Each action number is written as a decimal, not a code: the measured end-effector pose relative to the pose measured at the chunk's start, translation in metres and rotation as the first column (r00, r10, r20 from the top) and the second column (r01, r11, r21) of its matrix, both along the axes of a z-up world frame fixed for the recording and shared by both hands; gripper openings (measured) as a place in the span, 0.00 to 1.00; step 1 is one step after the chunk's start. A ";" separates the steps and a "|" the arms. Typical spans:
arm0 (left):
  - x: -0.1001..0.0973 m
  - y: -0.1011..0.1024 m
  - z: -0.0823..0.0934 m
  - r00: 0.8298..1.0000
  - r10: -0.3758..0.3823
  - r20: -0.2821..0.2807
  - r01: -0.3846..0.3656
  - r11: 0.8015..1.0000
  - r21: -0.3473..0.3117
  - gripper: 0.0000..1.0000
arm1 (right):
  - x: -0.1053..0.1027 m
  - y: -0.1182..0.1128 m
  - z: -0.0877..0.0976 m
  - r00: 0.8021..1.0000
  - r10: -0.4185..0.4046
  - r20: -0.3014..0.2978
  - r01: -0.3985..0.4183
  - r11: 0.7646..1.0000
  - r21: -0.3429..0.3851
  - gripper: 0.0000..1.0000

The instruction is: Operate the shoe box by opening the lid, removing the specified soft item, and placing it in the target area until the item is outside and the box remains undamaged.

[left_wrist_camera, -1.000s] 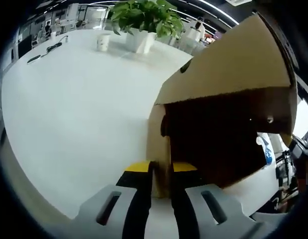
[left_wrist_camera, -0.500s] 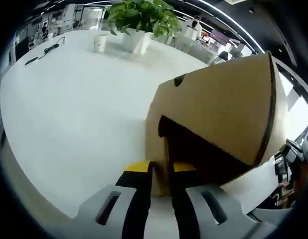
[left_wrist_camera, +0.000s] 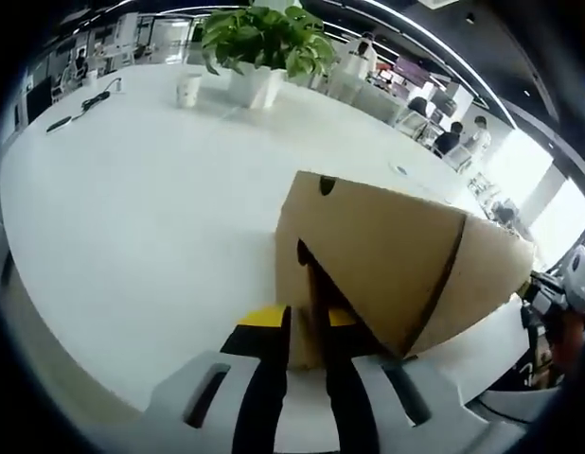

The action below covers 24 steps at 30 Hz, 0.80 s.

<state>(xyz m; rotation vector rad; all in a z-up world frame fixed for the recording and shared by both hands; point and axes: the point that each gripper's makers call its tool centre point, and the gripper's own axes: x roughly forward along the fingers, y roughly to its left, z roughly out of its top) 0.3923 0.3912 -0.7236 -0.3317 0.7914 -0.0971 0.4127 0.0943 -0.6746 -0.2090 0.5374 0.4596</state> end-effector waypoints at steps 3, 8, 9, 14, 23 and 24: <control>-0.003 0.002 0.005 1.000 -0.007 0.008 0.007 1.000 0.005 0.12 | -0.002 0.001 -0.001 1.000 0.006 -0.006 -0.006 1.000 0.005 0.00; -0.007 0.007 0.013 1.000 -0.015 0.022 0.015 1.000 0.010 0.12 | -0.004 0.000 -0.003 1.000 0.008 -0.013 -0.008 1.000 0.011 0.00; -0.008 0.007 0.014 1.000 -0.017 0.025 0.017 1.000 0.014 0.12 | -0.004 0.000 -0.003 1.000 0.008 -0.012 -0.008 1.000 0.012 0.00; -0.015 0.009 0.020 0.998 -0.049 0.042 0.047 0.998 0.049 0.12 | -0.006 -0.002 -0.005 1.000 0.012 -0.018 -0.012 1.000 0.007 0.00; -0.026 0.013 0.023 0.996 -0.075 0.045 0.071 0.994 0.086 0.11 | -0.011 -0.006 -0.010 0.999 0.005 -0.032 -0.004 1.000 0.020 0.00; -0.028 0.013 0.025 0.996 -0.078 0.048 0.073 0.993 0.087 0.11 | -0.011 -0.006 -0.011 0.999 0.006 -0.035 -0.006 1.000 0.019 0.00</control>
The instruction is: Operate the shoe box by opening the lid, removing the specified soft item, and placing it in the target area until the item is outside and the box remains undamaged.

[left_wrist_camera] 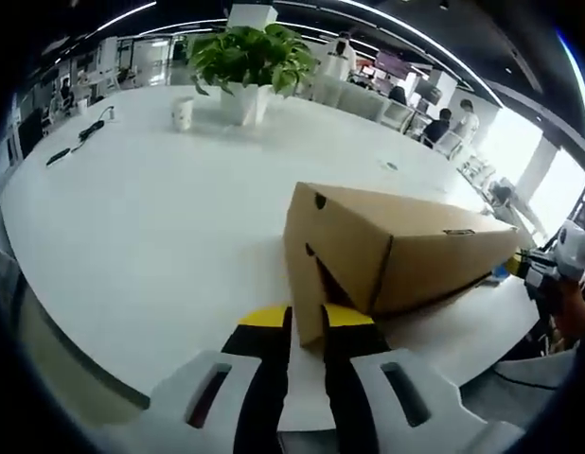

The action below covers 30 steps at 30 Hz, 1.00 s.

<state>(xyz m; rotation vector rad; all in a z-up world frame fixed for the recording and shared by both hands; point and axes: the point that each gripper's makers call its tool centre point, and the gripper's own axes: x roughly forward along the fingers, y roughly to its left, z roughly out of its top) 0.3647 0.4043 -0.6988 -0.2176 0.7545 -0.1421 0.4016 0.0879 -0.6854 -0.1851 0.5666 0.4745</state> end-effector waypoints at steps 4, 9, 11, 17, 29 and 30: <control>-0.003 -0.003 0.002 1.000 -0.009 -0.005 0.009 1.000 0.006 0.11 | -0.001 -0.001 -0.003 1.000 0.000 -0.008 0.000 1.000 -0.001 0.00; -0.005 -0.004 0.001 0.999 -0.024 -0.023 0.024 1.000 0.013 0.11 | -0.001 -0.001 -0.007 1.000 0.000 -0.016 0.000 1.000 -0.003 0.00; -0.006 -0.004 0.002 0.999 -0.030 -0.026 0.031 0.999 0.014 0.11 | -0.002 0.000 -0.008 1.000 0.004 -0.020 -0.004 1.000 -0.005 0.00; -0.006 -0.004 0.002 0.998 -0.060 -0.033 0.061 0.997 0.051 0.11 | -0.004 -0.001 -0.017 0.999 0.011 -0.038 -0.012 1.000 -0.027 0.00; -0.007 -0.001 -0.006 0.995 -0.079 -0.054 0.083 0.994 0.064 0.11 | -0.007 -0.003 -0.026 0.998 0.021 -0.062 -0.024 0.999 -0.047 0.00; -0.007 -0.001 -0.007 0.995 -0.081 -0.057 0.084 0.994 0.065 0.11 | -0.007 -0.004 -0.026 0.998 0.021 -0.064 -0.024 0.999 -0.048 0.00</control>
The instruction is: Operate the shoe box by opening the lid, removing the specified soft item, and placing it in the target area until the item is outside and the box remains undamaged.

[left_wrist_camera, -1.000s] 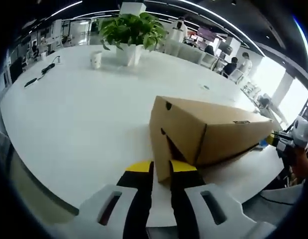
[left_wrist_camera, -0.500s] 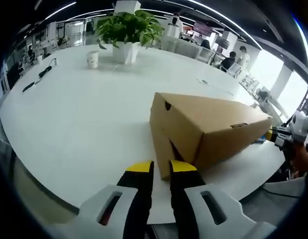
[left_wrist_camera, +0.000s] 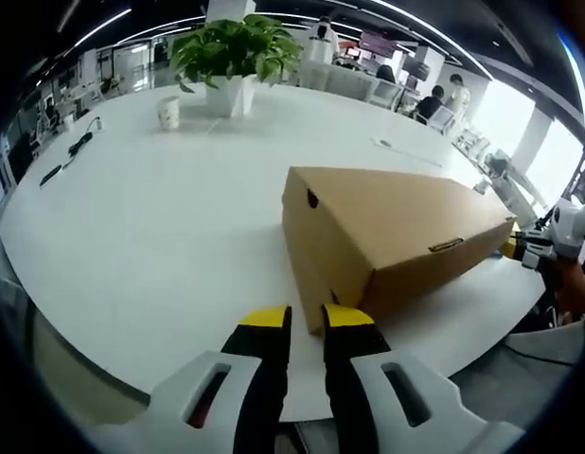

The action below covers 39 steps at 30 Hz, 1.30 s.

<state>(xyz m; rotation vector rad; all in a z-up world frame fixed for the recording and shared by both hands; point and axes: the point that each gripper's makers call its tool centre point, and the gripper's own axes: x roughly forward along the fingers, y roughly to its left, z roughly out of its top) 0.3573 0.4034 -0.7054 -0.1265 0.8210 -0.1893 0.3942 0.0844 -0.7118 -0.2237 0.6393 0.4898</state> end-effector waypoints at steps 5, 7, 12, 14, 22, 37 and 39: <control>-0.002 0.000 -0.003 1.000 -0.005 -0.011 0.004 1.000 -0.008 0.11 | -0.002 0.000 -0.005 1.000 0.000 -0.018 0.000 1.000 0.000 0.00; -0.003 0.000 -0.004 1.000 -0.006 -0.015 0.005 1.000 -0.009 0.11 | -0.002 -0.001 -0.006 1.000 0.000 -0.022 0.000 1.000 -0.001 0.00; -0.002 0.001 -0.003 1.000 -0.006 -0.012 0.006 1.000 -0.011 0.12 | -0.004 -0.002 -0.008 1.000 0.005 -0.030 -0.005 1.000 -0.007 0.00; -0.002 0.001 -0.002 1.000 -0.006 -0.009 0.006 1.000 -0.009 0.12 | -0.005 -0.003 -0.010 0.999 0.002 -0.035 -0.003 1.000 -0.007 0.00; -0.002 0.008 0.003 1.000 0.010 -0.003 -0.010 1.000 -0.009 0.12 | -0.006 -0.015 -0.004 0.999 -0.007 -0.034 0.006 1.000 -0.008 0.00; 0.016 0.012 0.038 0.994 0.080 0.069 -0.071 0.991 -0.113 0.26 | 0.014 -0.007 0.039 0.999 -0.039 -0.034 0.045 0.975 0.218 0.21; 0.019 0.008 0.040 0.994 0.075 0.076 -0.065 0.991 -0.118 0.29 | 0.014 0.000 0.041 0.999 -0.032 -0.036 0.039 0.971 0.235 0.24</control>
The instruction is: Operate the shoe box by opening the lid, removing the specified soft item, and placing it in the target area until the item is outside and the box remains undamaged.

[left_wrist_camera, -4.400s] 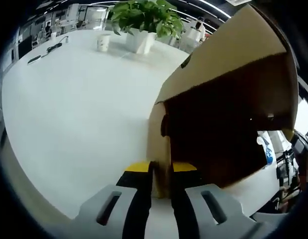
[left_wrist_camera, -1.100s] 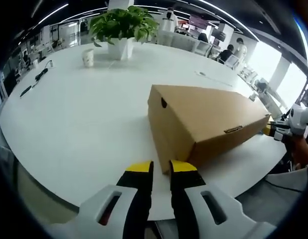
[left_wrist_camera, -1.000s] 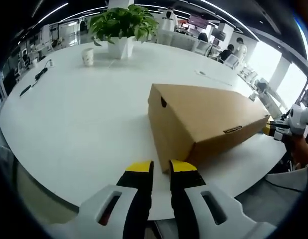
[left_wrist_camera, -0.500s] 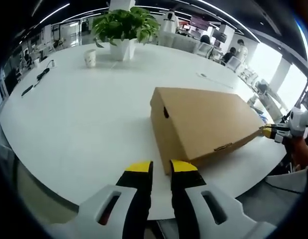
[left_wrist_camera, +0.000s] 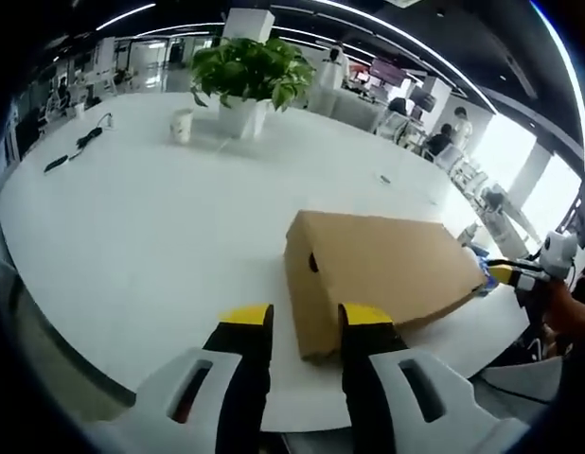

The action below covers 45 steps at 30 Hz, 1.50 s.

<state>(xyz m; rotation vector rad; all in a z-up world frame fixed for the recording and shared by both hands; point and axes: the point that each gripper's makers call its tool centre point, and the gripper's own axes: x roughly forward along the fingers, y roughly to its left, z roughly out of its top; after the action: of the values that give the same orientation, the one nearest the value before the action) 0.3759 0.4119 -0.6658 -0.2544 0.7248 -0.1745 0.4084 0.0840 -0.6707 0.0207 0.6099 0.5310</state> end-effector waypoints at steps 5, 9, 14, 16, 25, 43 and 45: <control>0.005 -0.016 0.000 0.999 -0.037 -0.002 0.037 0.999 -0.032 0.35 | 0.000 0.013 -0.005 0.999 0.013 -0.041 -0.011 0.999 0.052 0.31; 0.006 -0.028 -0.009 0.998 -0.065 -0.027 0.064 0.997 -0.044 0.38 | -0.001 0.020 -0.009 0.996 -0.007 -0.092 0.018 0.992 0.124 0.33; 0.005 -0.037 -0.019 0.996 -0.076 -0.053 0.073 0.996 -0.047 0.37 | -0.006 0.024 -0.011 0.993 -0.009 -0.117 0.025 0.990 0.137 0.34; 0.004 -0.040 -0.025 0.994 -0.084 -0.074 0.081 0.996 -0.042 0.35 | -0.009 0.026 -0.015 0.991 0.002 -0.130 0.015 0.992 0.125 0.33; 0.002 -0.045 -0.039 0.989 -0.091 -0.116 0.085 0.995 -0.054 0.32 | -0.014 0.028 -0.039 0.982 0.011 -0.189 0.012 0.992 0.124 0.32; 0.034 -0.038 -0.040 0.988 -0.104 -0.114 0.097 0.993 -0.065 0.31 | 0.007 0.036 -0.041 0.977 -0.050 -0.205 0.076 0.989 0.123 0.32; 0.045 -0.037 -0.040 0.988 -0.107 -0.111 0.101 0.993 -0.064 0.31 | 0.013 0.036 -0.041 0.976 -0.063 -0.209 0.089 0.989 0.121 0.32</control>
<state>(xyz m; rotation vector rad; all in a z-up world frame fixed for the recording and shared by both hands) 0.4209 0.3744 -0.7054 -0.2838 0.8484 -0.2822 0.4214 0.1201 -0.7112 0.2237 0.7721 0.4968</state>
